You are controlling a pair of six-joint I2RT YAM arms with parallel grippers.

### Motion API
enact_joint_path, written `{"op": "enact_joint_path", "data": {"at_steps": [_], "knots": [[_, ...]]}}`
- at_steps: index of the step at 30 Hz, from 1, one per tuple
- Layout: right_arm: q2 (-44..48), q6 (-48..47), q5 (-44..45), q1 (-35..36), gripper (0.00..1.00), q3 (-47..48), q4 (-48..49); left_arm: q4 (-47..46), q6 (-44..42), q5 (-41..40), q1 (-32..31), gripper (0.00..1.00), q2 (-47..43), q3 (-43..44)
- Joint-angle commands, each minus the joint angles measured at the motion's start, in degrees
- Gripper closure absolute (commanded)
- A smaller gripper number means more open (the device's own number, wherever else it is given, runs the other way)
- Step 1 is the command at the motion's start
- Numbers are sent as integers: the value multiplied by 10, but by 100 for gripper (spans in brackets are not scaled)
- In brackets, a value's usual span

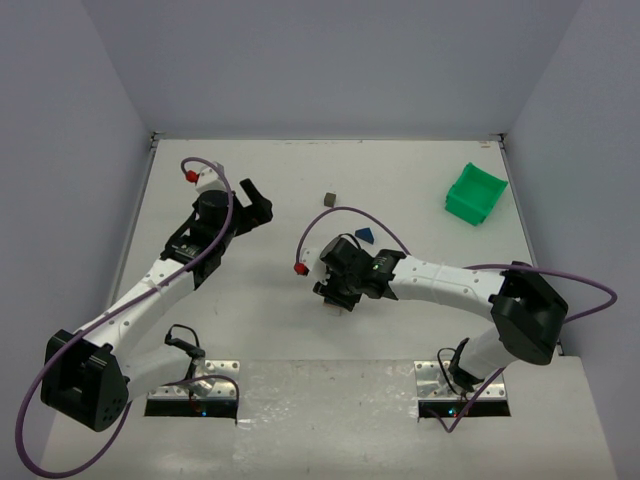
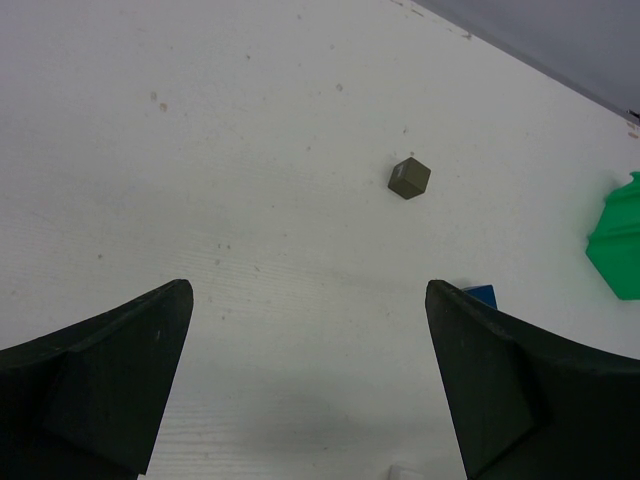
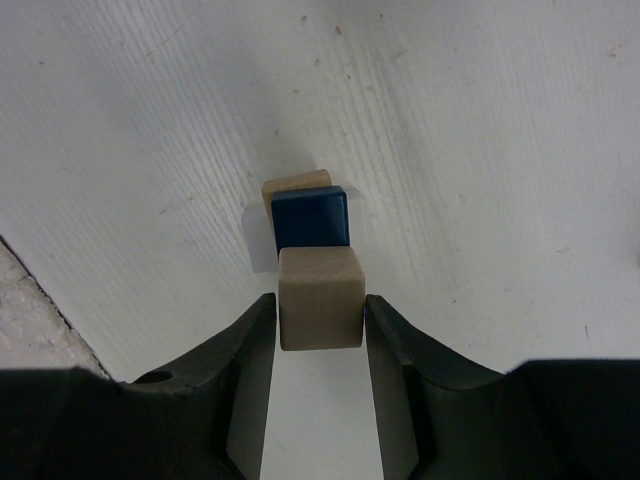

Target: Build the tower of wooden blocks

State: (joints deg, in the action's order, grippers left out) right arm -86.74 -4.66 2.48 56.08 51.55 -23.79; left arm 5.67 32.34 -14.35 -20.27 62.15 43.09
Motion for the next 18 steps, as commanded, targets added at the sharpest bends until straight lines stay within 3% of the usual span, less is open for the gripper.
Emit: {"op": "enact_joint_path", "data": {"at_steps": [1,7,10,11,18], "knots": [[13,-7,-5,4,54,3,22,-25,-4,3,1,0,0,5],[14,-9,1,4,37,7,17,-26,-4,5,1,0,4,10],[23,-7,5,4,6,8,18,-25,-5,6,1,0,4,10],[28,-5,6,4,1,9,19,-25,-4,6,1,0,4,9],[80,29,15,4,1,21,8,-27,-3,22,1,0,6,9]]}}
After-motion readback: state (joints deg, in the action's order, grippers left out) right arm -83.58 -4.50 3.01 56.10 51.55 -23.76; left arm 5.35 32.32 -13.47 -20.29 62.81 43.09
